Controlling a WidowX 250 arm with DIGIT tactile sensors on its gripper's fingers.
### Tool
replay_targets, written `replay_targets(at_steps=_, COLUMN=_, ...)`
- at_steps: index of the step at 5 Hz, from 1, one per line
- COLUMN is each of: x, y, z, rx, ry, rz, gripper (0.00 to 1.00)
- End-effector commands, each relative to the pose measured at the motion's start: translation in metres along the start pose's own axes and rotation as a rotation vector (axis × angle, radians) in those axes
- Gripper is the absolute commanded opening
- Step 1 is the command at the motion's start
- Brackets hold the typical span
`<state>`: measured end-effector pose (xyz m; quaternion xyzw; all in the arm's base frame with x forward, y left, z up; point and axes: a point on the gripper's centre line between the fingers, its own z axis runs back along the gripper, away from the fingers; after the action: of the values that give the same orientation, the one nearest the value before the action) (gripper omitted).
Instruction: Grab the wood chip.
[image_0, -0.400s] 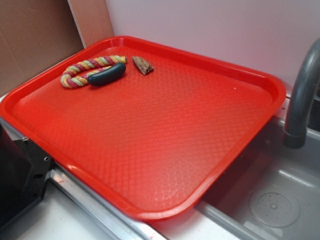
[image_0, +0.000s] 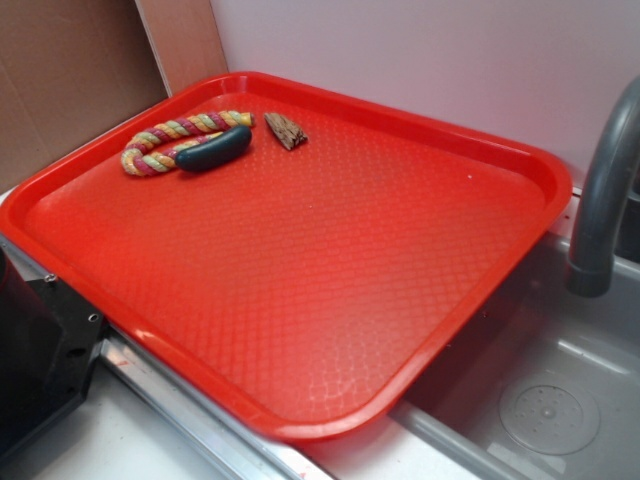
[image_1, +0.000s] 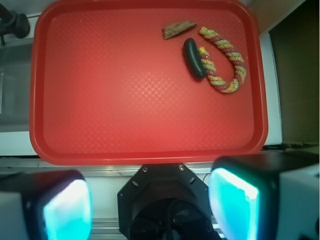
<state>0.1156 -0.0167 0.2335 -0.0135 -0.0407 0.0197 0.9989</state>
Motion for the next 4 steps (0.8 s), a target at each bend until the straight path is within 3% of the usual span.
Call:
replay_targets(at_steps=1, x=0.038, y=0.011, z=-0.014, rx=-0.050, ry=-0.012, rz=0.310, gripper=1.00)
replay_targets(at_steps=3, x=0.075, y=0.021, z=-0.049, rx=0.018, ry=-0.066, rz=0.617, gripper=1.00)
replay_targets(at_steps=4, x=0.106, y=0.031, z=-0.082, rx=0.001, ry=-0.154, rz=0.794, gripper=1.00)
